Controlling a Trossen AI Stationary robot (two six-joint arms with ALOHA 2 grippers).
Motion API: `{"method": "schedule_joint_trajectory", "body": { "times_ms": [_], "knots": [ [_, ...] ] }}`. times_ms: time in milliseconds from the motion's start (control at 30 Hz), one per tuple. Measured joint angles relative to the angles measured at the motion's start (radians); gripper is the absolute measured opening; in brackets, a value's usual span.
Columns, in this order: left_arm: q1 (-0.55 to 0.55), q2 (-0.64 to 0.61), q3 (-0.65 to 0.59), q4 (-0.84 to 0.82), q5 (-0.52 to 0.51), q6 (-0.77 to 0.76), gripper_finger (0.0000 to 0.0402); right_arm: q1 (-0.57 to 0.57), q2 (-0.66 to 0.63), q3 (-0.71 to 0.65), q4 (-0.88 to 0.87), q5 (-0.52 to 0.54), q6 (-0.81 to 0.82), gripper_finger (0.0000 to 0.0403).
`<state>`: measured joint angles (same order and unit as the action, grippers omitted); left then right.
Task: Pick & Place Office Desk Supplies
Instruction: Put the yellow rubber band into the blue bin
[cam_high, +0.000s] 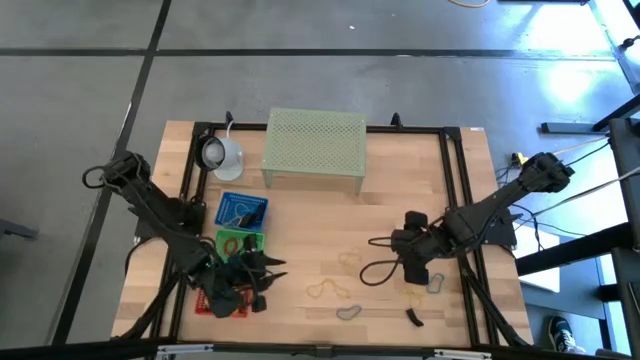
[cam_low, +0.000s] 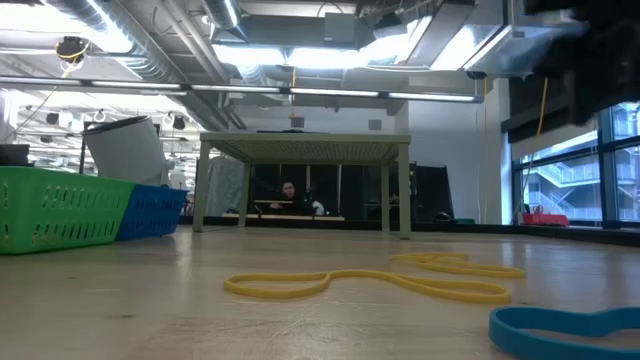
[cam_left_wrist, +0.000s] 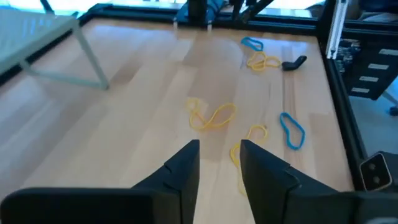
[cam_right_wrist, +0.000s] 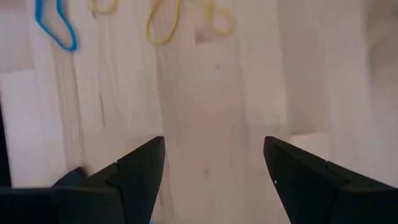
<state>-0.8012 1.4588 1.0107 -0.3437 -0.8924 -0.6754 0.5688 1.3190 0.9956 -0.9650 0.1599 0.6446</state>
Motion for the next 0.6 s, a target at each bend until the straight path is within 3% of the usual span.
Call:
{"method": "schedule_joint_trajectory", "body": {
  "times_ms": [167,367,600],
  "knots": [
    [0.051,0.042,0.0,0.101,0.036,0.104,0.0136,0.027,0.0,-0.083,0.132,0.006,0.065,0.0274],
    [0.135,0.132,0.0,0.172,0.067,0.145,0.0154,0.033,0.0,-0.179,0.391,0.031,-0.036,0.0274],
    [0.244,0.242,0.0,0.268,0.244,0.252,0.015,0.021,0.0,-0.258,0.566,0.134,-0.091,0.0274]
  ]
}}
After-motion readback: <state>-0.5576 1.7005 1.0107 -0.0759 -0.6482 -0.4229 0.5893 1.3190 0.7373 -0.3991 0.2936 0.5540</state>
